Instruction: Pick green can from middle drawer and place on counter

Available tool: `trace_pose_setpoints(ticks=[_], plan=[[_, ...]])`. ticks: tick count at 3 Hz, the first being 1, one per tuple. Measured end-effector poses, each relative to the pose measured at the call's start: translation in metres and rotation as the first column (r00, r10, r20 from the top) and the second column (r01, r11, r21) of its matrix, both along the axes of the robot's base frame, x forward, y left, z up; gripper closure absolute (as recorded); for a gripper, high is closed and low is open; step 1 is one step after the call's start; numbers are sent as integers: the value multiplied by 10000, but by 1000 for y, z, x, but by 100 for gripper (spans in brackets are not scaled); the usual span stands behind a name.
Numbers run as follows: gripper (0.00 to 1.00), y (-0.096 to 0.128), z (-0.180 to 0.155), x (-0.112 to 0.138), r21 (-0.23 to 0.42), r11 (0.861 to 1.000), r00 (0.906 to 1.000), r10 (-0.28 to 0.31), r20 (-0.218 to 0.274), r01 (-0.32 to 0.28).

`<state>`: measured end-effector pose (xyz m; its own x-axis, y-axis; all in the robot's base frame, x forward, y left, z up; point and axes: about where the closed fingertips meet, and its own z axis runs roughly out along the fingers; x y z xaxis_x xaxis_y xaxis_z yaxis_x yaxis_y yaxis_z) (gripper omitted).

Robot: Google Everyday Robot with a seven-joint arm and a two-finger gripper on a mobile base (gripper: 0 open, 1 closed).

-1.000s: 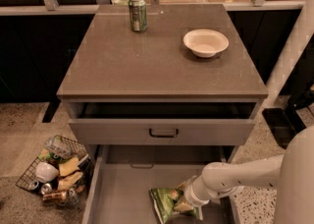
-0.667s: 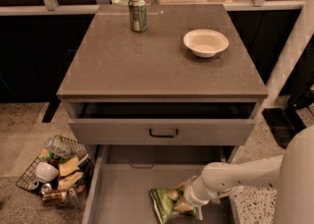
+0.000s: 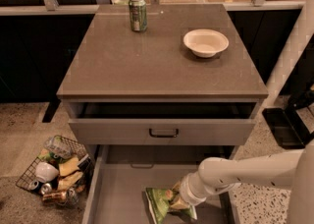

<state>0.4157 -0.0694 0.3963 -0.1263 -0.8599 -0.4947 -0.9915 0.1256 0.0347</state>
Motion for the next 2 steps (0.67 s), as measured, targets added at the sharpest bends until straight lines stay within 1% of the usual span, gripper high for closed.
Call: trace_pose_setpoints(ticks=[1, 2], plan=[[100, 22, 42, -7, 136, 9976, 9977, 674, 74, -675], [100, 36, 84, -6, 420, 9933, 9941, 1071, 199, -1078]])
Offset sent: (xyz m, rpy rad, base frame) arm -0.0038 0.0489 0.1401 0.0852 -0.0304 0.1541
